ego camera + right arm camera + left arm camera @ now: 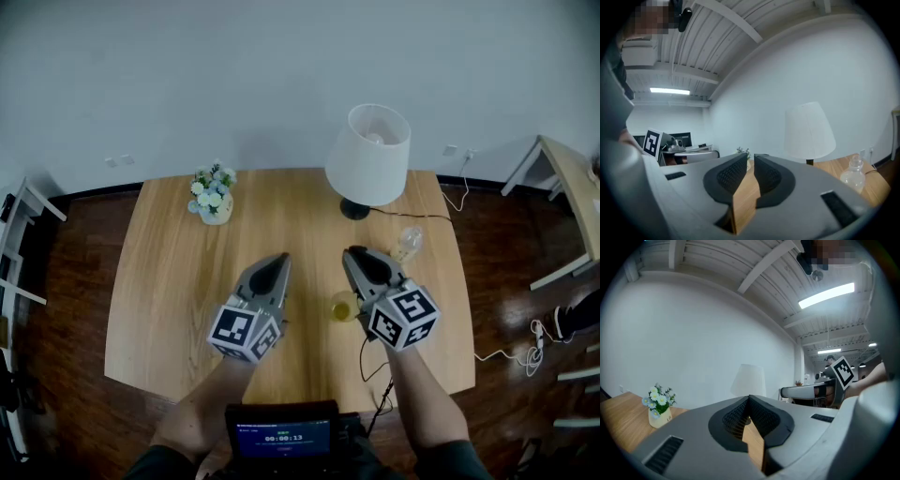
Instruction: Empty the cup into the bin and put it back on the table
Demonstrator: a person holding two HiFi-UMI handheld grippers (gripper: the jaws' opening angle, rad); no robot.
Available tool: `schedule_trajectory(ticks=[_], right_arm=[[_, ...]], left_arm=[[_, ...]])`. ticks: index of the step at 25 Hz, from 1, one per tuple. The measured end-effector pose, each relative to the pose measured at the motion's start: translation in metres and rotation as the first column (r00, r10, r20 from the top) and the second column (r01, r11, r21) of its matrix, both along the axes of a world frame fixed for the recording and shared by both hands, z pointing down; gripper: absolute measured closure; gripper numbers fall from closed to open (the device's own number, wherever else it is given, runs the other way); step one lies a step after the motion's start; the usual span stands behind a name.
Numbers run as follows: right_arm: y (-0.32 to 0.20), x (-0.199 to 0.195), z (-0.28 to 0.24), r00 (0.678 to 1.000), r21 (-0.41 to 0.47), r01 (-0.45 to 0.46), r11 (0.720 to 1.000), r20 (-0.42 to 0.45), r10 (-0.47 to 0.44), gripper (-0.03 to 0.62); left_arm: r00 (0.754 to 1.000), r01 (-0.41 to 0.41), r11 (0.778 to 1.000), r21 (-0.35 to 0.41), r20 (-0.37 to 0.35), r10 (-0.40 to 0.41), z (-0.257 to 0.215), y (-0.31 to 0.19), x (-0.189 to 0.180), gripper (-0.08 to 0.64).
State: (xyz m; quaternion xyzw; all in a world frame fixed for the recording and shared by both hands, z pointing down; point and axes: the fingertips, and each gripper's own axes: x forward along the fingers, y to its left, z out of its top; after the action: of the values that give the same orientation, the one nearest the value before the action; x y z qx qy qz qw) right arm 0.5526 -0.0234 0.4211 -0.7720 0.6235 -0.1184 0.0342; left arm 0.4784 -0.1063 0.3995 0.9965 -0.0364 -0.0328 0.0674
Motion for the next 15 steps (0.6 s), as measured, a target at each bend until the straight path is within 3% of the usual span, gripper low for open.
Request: schedule_trajectory(ticks=[4, 6, 10, 15], right_arm=[[-0.002, -0.001, 0.009, 0.999, -0.006, 0.022, 1.000, -0.035, -0.022, 0.540], [-0.003, -0.004, 0.019, 0.998, -0.025, 0.043, 0.999, -0.044, -0.044, 0.453], [-0.002, -0.010, 0.048, 0.995, -0.080, 0.086, 0.993, -0.052, -0.090, 0.355], [0.002, -0.016, 0.079, 0.992, -0.133, 0.108, 0.985, -0.051, -0.116, 0.307]], left_arm=[[1.000, 0.018, 1.000, -0.014, 0.012, -0.018, 0.009, -0.004, 0.004, 0.563], [1.000, 0.019, 1.000, -0.017, 0.024, -0.018, 0.015, -0.005, 0.005, 0.563], [0.999, 0.015, 1.000, -0.021, 0.048, -0.014, 0.027, -0.004, 0.006, 0.563], [0.997, 0.029, 0.999, -0.026, 0.074, -0.027, 0.042, -0.003, 0.006, 0.563]])
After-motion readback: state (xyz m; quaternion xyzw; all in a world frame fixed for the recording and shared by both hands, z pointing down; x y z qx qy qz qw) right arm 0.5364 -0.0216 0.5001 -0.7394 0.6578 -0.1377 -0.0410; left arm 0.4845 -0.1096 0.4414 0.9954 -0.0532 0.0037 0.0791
